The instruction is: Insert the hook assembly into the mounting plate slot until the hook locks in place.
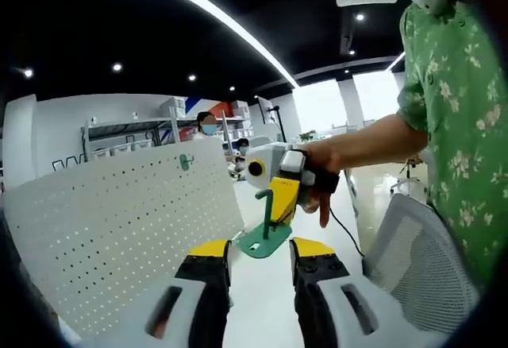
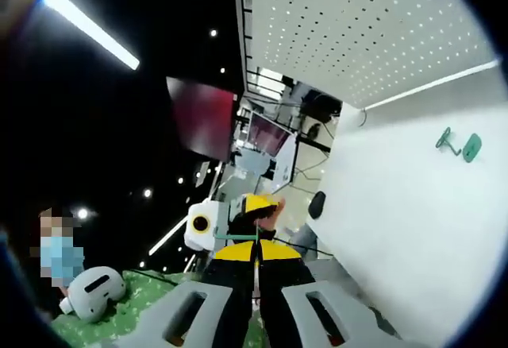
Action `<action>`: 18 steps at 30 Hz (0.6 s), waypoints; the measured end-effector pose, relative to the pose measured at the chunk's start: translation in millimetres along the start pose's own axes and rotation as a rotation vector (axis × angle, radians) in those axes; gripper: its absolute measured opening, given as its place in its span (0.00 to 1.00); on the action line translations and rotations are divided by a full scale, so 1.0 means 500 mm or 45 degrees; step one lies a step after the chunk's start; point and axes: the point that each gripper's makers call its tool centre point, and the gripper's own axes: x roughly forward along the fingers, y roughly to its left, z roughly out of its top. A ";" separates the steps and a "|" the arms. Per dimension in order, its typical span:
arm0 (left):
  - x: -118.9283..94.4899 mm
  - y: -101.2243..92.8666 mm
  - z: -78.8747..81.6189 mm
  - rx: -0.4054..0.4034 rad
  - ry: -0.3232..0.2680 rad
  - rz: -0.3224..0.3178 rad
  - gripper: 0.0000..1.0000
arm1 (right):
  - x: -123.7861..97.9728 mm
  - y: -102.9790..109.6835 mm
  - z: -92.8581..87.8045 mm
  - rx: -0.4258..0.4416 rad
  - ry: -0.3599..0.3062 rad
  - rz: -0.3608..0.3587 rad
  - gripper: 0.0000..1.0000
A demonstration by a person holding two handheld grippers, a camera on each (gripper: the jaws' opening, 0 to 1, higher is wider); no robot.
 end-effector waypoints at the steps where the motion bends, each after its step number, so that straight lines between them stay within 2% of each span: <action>1: 0.001 -0.004 0.006 0.009 -0.011 -0.008 0.27 | -0.002 0.000 0.001 0.007 0.004 0.008 0.00; 6: 0.001 -0.024 0.013 0.028 -0.020 -0.063 0.21 | -0.017 0.008 -0.005 0.033 0.052 0.032 0.00; 11: 0.003 -0.032 0.016 0.027 -0.026 -0.072 0.18 | -0.023 0.011 0.001 -0.004 0.035 0.024 0.00; 14: 0.000 -0.027 0.024 -0.050 -0.070 -0.060 0.18 | -0.021 0.019 0.003 -0.021 0.009 0.036 0.00; 18: -0.001 -0.023 0.021 -0.091 -0.070 -0.059 0.17 | -0.018 0.020 0.007 -0.068 -0.024 0.021 0.00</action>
